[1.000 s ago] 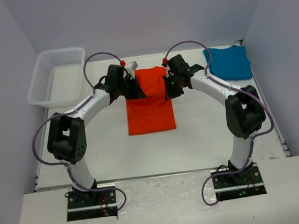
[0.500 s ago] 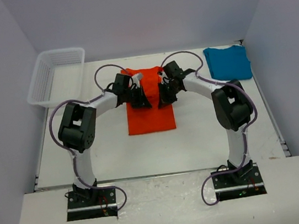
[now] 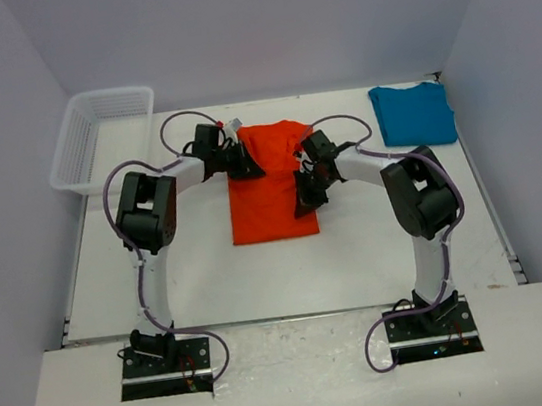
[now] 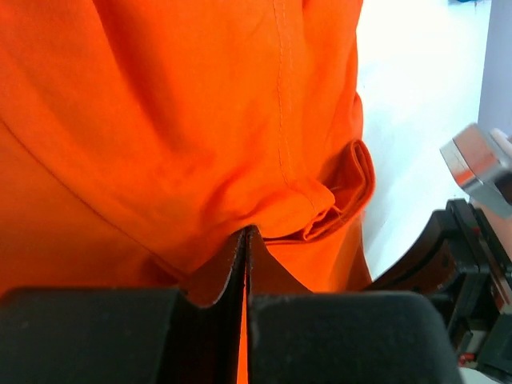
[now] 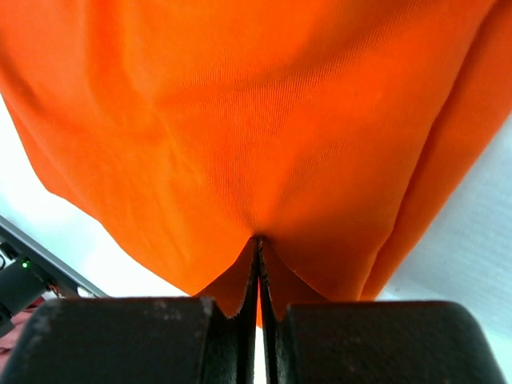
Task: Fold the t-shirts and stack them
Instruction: Fold the folded rectangular tshirt in 1/3 of the way, then grab one side of the 2/3 rectangular tshirt with both arms
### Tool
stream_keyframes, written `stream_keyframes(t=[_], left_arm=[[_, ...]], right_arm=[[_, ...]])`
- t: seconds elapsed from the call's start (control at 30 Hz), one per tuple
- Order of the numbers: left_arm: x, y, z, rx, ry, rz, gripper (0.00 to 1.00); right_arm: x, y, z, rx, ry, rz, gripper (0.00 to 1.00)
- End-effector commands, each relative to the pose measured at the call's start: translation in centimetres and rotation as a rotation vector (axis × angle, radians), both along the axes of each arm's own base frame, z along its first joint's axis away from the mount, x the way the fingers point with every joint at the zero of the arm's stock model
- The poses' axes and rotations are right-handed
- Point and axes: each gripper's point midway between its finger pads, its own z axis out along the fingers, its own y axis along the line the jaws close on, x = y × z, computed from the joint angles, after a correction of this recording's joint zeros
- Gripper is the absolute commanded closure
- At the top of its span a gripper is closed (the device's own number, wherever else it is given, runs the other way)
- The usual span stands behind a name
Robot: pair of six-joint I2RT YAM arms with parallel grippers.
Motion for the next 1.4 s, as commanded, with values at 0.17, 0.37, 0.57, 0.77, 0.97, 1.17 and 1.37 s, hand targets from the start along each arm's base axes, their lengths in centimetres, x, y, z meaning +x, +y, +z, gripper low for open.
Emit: stream_keyframes(t=[0.17,0.37,0.57,0.77,0.97,1.17,1.37], left_arm=[[1.8,-1.5,-0.2,-0.063,-0.028,-0.033,1.0],[1.8,-0.9,-2.5,-0.05,0.0,-0.033,1.0],[-0.3,1.3,-4.7,0.021,0.052,0.047,1.0],[-3.7,3.5,-3.6,0.096,0.065,0.117,1.0],[-6.8,4.6,-3.7,0.122,0.079,0.126,1.0],[-10.1,4.2,-4.7,0.163,0.095,0.099,1.0],[-13.5,3.1,-5.0,0.197,0.088,0.048,1.0]], right_arm=[[-1.0,0.8,0.9,0.024,-0.025,-0.017,1.0],[-1.9,-0.3,-0.7,-0.033,-0.002,-0.042,1.0],[-2.7,-1.3,-1.4,-0.078,0.006,-0.068,1.0],[-3.5,-1.9,-1.5,-0.1,-0.007,-0.082,1.0],[-6.3,-2.6,-2.7,-0.114,0.014,-0.083,1.0],[-10.5,-2.8,-3.3,-0.123,0.013,-0.066,1.0],[-14.8,-2.2,-3.7,-0.125,0.025,-0.044,1.0]])
